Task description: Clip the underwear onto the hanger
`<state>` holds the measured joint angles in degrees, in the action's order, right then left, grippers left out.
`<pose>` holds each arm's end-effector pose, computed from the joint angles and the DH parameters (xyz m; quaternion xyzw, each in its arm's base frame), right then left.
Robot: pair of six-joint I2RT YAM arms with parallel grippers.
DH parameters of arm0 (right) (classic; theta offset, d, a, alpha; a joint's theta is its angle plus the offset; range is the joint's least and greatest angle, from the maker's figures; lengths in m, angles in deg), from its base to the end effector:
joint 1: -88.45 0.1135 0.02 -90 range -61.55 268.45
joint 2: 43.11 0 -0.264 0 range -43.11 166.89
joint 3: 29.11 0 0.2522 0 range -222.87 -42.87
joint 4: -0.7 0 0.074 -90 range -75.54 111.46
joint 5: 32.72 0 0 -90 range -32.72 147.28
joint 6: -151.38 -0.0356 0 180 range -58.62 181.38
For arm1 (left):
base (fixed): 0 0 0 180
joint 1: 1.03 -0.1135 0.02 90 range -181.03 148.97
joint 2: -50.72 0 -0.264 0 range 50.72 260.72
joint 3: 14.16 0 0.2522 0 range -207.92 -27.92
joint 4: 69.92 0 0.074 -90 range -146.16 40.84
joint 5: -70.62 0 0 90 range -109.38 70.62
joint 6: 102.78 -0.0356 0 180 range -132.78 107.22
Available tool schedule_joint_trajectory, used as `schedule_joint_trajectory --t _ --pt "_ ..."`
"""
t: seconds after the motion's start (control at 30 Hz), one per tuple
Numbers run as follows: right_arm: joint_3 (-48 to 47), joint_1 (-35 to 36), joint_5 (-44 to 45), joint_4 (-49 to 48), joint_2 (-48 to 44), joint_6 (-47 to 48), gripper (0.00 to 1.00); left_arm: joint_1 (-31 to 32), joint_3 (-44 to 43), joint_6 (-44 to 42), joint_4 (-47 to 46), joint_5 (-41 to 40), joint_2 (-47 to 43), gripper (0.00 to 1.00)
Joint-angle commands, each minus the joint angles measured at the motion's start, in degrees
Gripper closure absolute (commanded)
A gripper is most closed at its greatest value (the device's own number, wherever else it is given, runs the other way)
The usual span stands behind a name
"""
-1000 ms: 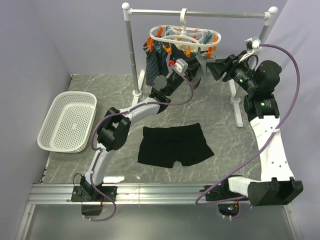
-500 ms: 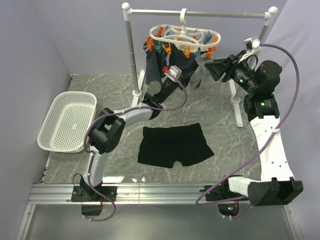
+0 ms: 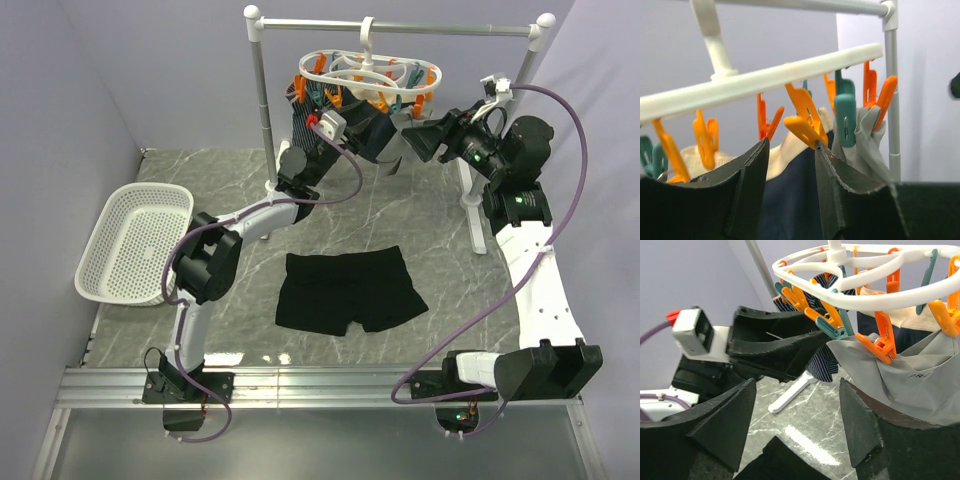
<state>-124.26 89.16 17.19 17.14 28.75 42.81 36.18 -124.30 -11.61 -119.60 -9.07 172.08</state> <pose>0.2697 0.0263 0.4762 -0.1565 0.6556 0.3419 0.6548 0.3865 -0.3015 0.3577 0.2109 0.3867 -0.3317 0.8342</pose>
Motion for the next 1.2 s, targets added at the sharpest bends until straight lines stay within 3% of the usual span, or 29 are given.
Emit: schedule_joint_trajectory --t 0.0,0.53,0.8,0.9,1.03,1.17 --pt "-3.5 -0.3 0.2 -2.6 0.3 -0.4 0.23 0.3 -3.8 1.6 -3.5 2.9 1.1 0.53" --pt "-4.1 0.3 -0.6 -3.4 0.7 0.9 0.22 0.3 -5.6 2.7 -1.2 3.5 3.5 0.5" --pt "-4.0 0.3 -1.0 -4.1 0.9 0.4 0.22 0.2 -7.9 3.9 -2.8 4.7 4.8 0.54" --pt "-3.4 0.3 -1.3 -5.0 1.0 -0.3 0.22 0.2 -8.2 3.9 -2.7 4.4 4.8 0.59" --pt "-2.3 0.7 -1.2 -7.5 1.0 -1.9 0.24 0.2 -7.9 3.7 -1.8 4.1 4.0 0.77" --pt "-1.5 3.9 2.6 -8.9 1.2 -1.1 0.27 0.5 -7.7 0.4 3.8 4.9 1.7 0.88"
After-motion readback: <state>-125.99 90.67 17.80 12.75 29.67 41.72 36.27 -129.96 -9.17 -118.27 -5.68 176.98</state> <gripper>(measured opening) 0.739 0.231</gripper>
